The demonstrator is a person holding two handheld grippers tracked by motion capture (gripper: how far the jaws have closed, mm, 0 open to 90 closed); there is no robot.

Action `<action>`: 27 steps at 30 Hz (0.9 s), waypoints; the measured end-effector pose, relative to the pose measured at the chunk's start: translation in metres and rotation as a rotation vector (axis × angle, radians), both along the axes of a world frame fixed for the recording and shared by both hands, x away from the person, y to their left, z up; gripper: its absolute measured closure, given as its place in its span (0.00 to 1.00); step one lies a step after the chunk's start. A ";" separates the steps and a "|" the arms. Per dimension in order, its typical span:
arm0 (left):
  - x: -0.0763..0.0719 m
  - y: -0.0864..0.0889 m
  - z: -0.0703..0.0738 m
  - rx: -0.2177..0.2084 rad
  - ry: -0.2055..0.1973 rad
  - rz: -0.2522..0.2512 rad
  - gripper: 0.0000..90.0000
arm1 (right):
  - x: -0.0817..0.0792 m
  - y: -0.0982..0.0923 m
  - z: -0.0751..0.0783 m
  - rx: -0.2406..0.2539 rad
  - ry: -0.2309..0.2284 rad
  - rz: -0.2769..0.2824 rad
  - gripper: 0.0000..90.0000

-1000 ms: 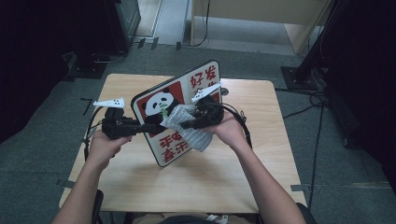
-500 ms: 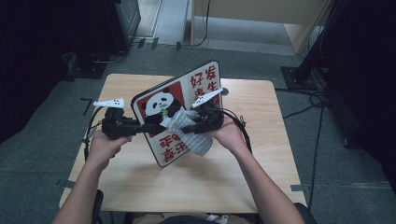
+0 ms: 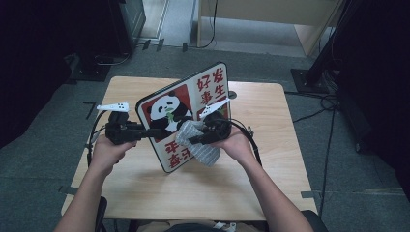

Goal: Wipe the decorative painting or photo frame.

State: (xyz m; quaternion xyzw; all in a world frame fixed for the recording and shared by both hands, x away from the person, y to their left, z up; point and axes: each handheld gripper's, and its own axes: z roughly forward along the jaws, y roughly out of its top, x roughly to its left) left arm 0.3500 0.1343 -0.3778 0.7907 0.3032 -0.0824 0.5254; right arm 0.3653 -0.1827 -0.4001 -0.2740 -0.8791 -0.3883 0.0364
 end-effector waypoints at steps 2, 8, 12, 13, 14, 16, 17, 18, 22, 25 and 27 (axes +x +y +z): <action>0.000 0.000 0.000 0.000 -0.001 0.000 0.80 | -0.001 0.000 -0.002 0.002 0.000 -0.002 0.73; 0.000 0.000 0.000 0.001 0.000 0.001 0.80 | -0.003 -0.001 -0.012 -0.008 0.006 0.000 0.73; 0.000 0.000 0.000 0.000 0.000 0.000 0.80 | -0.004 -0.002 -0.019 -0.007 0.006 0.002 0.73; 0.000 0.000 0.000 0.000 0.001 0.000 0.80 | -0.005 -0.002 -0.021 -0.008 0.006 0.001 0.73; 0.000 0.000 0.000 0.000 0.002 0.000 0.80 | -0.005 -0.002 -0.023 -0.009 0.005 0.001 0.73; 0.000 0.000 0.000 0.000 0.002 -0.001 0.80 | -0.006 -0.003 -0.026 -0.010 0.006 0.001 0.73; 0.000 0.000 0.000 0.000 0.003 -0.001 0.80 | -0.007 -0.003 -0.028 -0.013 0.007 0.000 0.73; 0.000 0.000 0.000 0.000 0.004 -0.002 0.80 | -0.007 -0.003 -0.029 -0.014 0.006 0.000 0.73; 0.000 0.000 0.000 -0.002 0.004 -0.001 0.80 | -0.009 -0.003 -0.036 -0.017 0.014 -0.001 0.73; 0.000 0.000 0.000 -0.003 0.005 -0.001 0.80 | -0.010 -0.004 -0.041 -0.024 0.027 -0.001 0.73; 0.000 0.000 0.000 -0.004 0.005 -0.001 0.80 | -0.010 -0.004 -0.044 -0.027 0.025 0.002 0.73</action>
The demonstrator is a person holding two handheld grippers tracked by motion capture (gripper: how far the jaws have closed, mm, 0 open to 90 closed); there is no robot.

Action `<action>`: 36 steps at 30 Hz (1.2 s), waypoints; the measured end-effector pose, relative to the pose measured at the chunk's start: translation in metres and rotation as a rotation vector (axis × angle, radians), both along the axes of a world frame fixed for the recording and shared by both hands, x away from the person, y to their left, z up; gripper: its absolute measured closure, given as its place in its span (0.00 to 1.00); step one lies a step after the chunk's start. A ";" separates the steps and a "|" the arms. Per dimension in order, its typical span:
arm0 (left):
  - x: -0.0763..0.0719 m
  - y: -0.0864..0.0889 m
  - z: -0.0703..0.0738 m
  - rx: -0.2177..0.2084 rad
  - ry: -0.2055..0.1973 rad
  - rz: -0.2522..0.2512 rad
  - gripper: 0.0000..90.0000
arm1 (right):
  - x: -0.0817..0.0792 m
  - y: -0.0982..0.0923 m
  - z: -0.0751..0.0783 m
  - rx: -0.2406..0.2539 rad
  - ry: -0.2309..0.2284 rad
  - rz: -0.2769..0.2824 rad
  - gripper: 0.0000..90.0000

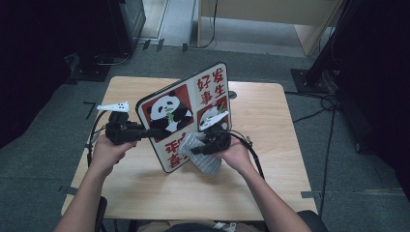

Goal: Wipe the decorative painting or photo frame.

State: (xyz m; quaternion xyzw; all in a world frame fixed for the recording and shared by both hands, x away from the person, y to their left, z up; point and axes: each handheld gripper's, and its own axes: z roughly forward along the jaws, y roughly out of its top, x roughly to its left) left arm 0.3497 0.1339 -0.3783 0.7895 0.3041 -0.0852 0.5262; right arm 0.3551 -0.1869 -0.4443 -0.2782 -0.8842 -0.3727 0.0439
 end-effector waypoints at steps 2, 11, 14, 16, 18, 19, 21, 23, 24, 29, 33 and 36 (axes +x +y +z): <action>0.000 0.000 0.000 -0.001 0.001 0.000 0.79 | -0.001 -0.001 -0.005 0.006 0.010 -0.002 0.73; 0.000 0.000 0.000 0.000 0.002 0.001 0.79 | -0.002 -0.003 -0.022 0.002 0.058 -0.002 0.73; 0.001 0.000 0.000 -0.001 0.001 0.002 0.79 | -0.002 -0.004 -0.025 -0.007 0.066 -0.003 0.73; 0.001 0.001 0.000 -0.002 0.001 0.000 0.79 | -0.002 -0.004 -0.023 -0.009 0.076 0.000 0.73; 0.001 0.001 0.000 0.000 -0.002 0.003 0.79 | -0.002 -0.005 -0.021 -0.010 0.077 0.005 0.73; 0.001 0.001 0.000 0.001 -0.004 0.008 0.78 | -0.002 -0.006 -0.019 -0.010 0.084 0.004 0.74; 0.001 0.001 0.000 0.007 -0.007 0.021 0.74 | -0.003 -0.007 -0.015 -0.004 0.084 0.002 0.74; 0.001 0.001 0.000 0.012 -0.009 0.025 0.72 | -0.003 -0.008 -0.012 -0.005 0.078 0.005 0.74; 0.001 0.001 0.000 0.013 -0.011 0.026 0.71 | -0.003 -0.009 -0.010 -0.006 0.076 0.001 0.74; 0.001 0.002 0.000 0.013 -0.017 0.028 0.67 | -0.004 -0.011 0.002 0.009 0.059 -0.005 0.74; 0.001 0.003 0.000 0.008 -0.020 0.030 0.65 | -0.006 -0.010 0.011 0.013 0.040 -0.003 0.75; 0.000 0.003 0.000 0.010 -0.023 0.029 0.64 | -0.007 -0.007 0.024 0.022 0.014 0.001 0.75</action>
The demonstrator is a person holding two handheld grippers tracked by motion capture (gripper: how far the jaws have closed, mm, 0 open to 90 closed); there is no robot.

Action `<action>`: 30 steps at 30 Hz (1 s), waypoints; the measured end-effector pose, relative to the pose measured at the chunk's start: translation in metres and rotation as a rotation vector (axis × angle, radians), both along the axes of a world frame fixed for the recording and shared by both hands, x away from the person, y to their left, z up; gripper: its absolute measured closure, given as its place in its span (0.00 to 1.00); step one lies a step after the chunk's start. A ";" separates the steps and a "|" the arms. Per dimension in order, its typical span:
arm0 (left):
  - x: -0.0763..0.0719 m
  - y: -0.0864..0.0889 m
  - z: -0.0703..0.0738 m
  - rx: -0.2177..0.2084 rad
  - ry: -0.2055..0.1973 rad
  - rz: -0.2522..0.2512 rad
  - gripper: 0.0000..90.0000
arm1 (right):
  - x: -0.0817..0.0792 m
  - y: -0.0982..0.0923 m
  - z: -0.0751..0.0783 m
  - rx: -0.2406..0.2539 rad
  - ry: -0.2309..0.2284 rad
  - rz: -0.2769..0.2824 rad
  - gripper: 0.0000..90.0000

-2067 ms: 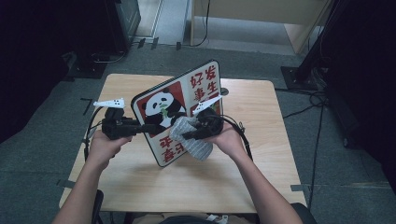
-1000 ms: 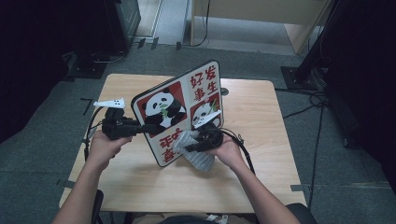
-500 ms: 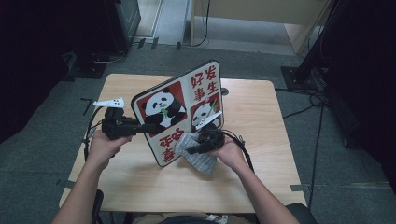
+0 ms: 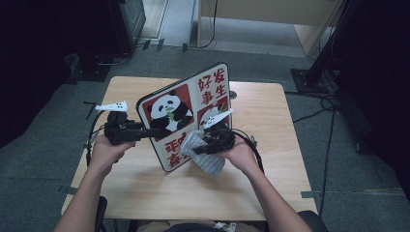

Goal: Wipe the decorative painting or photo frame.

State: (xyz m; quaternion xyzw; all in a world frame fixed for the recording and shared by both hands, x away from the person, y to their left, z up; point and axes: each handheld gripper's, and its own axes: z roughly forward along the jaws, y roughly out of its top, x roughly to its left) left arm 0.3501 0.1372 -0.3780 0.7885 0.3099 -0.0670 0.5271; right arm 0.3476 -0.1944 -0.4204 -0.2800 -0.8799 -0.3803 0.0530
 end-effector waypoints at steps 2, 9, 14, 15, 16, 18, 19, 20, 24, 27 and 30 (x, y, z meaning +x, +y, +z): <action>-0.001 0.000 0.000 0.003 0.003 0.000 0.64 | -0.001 0.002 0.010 0.005 -0.015 0.004 0.75; -0.003 0.006 0.002 -0.015 0.010 -0.007 0.68 | -0.001 0.008 0.043 0.035 -0.054 -0.001 0.75; -0.004 0.011 0.004 -0.016 0.009 -0.008 0.71 | 0.003 0.019 0.068 0.036 -0.078 0.014 0.75; -0.005 0.012 0.004 -0.018 0.010 -0.009 0.72 | 0.004 0.021 0.073 0.039 -0.083 0.019 0.75; -0.005 0.013 0.004 -0.017 0.010 -0.008 0.73 | 0.005 0.023 0.078 0.042 -0.087 0.022 0.75; -0.005 0.015 0.004 -0.019 0.013 -0.009 0.75 | 0.006 0.027 0.089 0.041 -0.095 0.022 0.75; -0.006 0.016 0.005 -0.022 0.014 -0.001 0.75 | 0.006 0.028 0.093 0.038 -0.099 0.023 0.75; -0.006 0.017 0.005 -0.022 0.017 0.000 0.76 | 0.007 0.030 0.099 0.038 -0.108 0.025 0.75; -0.006 0.019 0.004 -0.026 0.019 0.000 0.78 | 0.009 0.037 0.122 0.037 -0.143 0.029 0.75; -0.006 0.019 0.004 -0.027 0.017 -0.008 0.81 | 0.010 0.043 0.137 0.039 -0.174 0.041 0.75; -0.006 0.019 0.005 -0.025 0.015 -0.009 0.83 | 0.011 0.048 0.154 0.047 -0.194 0.040 0.74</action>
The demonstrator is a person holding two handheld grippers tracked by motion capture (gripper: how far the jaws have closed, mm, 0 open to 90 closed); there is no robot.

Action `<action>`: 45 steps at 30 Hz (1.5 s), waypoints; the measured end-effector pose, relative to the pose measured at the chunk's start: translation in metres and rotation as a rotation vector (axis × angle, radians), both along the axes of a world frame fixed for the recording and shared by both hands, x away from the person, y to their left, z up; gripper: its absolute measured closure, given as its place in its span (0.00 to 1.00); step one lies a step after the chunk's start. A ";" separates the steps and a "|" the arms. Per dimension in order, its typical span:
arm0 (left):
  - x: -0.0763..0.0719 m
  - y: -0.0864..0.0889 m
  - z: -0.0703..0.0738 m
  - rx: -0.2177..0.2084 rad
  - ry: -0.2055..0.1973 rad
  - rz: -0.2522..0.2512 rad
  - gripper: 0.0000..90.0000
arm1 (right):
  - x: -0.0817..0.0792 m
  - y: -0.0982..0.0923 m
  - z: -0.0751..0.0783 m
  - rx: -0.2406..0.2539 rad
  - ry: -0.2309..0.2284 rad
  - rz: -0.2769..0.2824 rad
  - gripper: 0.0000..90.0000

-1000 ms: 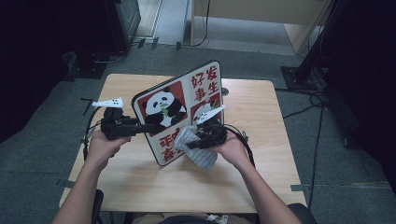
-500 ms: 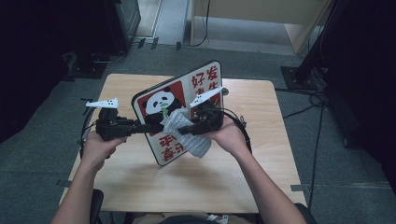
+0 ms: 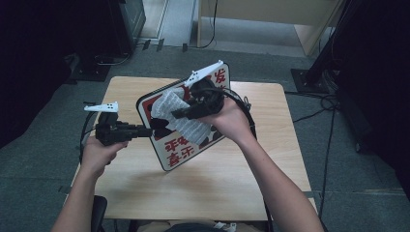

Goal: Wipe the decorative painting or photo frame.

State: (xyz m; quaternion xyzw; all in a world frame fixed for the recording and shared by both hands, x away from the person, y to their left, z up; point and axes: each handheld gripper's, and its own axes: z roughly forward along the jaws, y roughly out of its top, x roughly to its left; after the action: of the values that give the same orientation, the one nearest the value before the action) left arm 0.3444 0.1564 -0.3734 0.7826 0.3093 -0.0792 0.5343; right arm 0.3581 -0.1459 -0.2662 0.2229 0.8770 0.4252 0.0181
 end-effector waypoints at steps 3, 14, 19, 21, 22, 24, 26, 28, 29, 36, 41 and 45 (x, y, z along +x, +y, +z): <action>0.000 0.000 0.000 0.003 -0.002 -0.001 0.83 | 0.001 0.007 0.014 -0.002 -0.018 0.003 0.74; 0.000 0.000 0.000 0.005 -0.005 -0.009 0.83 | 0.011 0.025 0.018 -0.024 -0.003 -0.005 0.74; 0.000 0.000 0.000 0.005 -0.006 -0.012 0.83 | 0.012 0.025 0.013 -0.021 0.011 -0.008 0.74; 0.000 -0.001 0.000 0.006 -0.008 -0.012 0.83 | 0.013 0.024 0.011 -0.021 0.014 -0.007 0.74; 0.000 0.000 0.000 0.008 -0.008 -0.012 0.83 | 0.014 0.024 0.009 -0.021 0.013 -0.005 0.74; 0.000 -0.001 0.000 0.007 -0.008 -0.011 0.83 | 0.014 0.024 0.007 -0.021 0.017 -0.007 0.74; 0.000 -0.001 0.000 0.006 -0.007 -0.010 0.83 | 0.014 0.024 0.005 -0.019 0.014 -0.002 0.74; 0.000 -0.001 0.000 0.005 -0.007 -0.011 0.83 | 0.013 0.024 0.004 -0.021 0.022 -0.004 0.74; 0.000 -0.001 0.000 0.006 -0.006 -0.013 0.83 | 0.014 0.025 0.002 -0.021 0.021 0.001 0.74; 0.000 -0.001 0.000 0.006 -0.004 -0.018 0.83 | 0.013 0.024 -0.006 -0.018 0.038 0.003 0.74; 0.000 -0.001 0.000 0.008 -0.004 -0.015 0.84 | 0.012 0.024 -0.011 -0.015 0.033 0.014 0.74; 0.000 -0.001 0.000 0.008 -0.004 -0.015 0.84 | 0.012 0.022 -0.017 -0.009 0.042 0.019 0.74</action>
State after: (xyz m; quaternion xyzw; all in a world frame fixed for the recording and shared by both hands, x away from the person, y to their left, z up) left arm 0.3441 0.1551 -0.3732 0.7872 0.3027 -0.0804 0.5312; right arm 0.3699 -0.1234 -0.2829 0.2233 0.8811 0.4168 -0.0034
